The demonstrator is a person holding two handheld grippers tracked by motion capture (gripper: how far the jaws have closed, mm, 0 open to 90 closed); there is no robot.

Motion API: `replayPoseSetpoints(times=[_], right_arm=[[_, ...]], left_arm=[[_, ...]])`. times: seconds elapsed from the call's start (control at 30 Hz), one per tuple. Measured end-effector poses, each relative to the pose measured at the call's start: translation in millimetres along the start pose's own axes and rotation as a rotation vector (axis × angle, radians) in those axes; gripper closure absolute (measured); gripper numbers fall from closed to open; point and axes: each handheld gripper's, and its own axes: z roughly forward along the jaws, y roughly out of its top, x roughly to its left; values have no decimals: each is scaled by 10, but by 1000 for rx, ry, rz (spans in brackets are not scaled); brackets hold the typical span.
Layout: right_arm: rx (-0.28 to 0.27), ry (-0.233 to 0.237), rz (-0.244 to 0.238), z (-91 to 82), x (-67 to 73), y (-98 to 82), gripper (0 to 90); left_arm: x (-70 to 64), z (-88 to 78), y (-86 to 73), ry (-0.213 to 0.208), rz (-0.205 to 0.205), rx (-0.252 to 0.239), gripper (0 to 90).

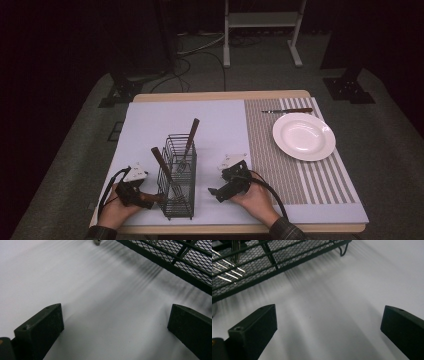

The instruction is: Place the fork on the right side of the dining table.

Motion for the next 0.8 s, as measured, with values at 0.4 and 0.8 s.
replayPoseSetpoints(times=[0.4, 0.8], right_arm=[[-65, 18, 11, -169, -150, 269, 1], [-147, 28, 20, -304, -212, 570, 2]], left_arm=[[-2, 0, 0, 0, -3, 0, 0], [-3, 0, 0, 0, -3, 0, 0]])
